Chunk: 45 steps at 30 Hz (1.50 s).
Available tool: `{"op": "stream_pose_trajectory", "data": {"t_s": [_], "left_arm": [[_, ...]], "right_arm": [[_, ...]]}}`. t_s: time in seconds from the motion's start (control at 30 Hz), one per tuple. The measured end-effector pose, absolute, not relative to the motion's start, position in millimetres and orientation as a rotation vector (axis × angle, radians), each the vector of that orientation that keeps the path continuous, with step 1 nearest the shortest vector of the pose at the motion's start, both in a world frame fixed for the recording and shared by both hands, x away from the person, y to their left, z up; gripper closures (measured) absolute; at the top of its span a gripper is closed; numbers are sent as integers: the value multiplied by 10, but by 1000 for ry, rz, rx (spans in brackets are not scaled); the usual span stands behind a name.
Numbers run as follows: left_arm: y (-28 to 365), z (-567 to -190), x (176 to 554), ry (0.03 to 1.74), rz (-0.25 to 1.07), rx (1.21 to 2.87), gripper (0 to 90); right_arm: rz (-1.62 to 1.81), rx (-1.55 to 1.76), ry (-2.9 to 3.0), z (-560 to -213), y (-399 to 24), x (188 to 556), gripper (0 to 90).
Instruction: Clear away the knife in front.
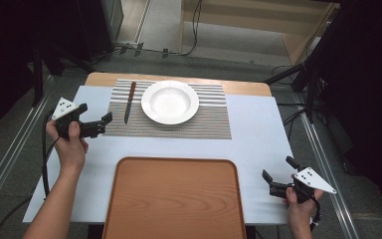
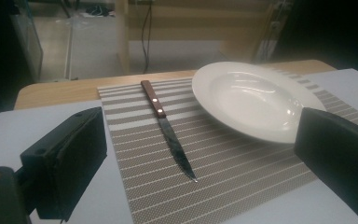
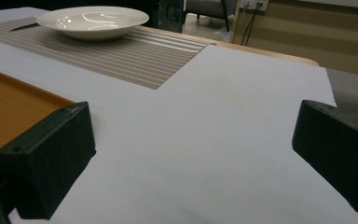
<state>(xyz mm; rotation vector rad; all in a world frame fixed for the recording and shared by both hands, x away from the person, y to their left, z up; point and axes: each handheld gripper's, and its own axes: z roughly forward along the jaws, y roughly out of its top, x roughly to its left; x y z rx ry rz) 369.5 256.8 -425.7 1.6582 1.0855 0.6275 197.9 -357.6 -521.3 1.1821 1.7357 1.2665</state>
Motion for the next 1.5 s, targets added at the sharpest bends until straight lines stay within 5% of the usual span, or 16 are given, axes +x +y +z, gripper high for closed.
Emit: {"op": "stream_pose_trajectory", "data": {"t_s": [0.73,1.5], "left_arm": [[2452,-4276,4288,1244,623,1704,173],[2190,-4465,4878,1380,545,1787,477]], "right_arm": [[1257,1187,1739,-5215,-3574,1984,0],[1258,1188,1740,-5217,-3572,1987,0]]}}
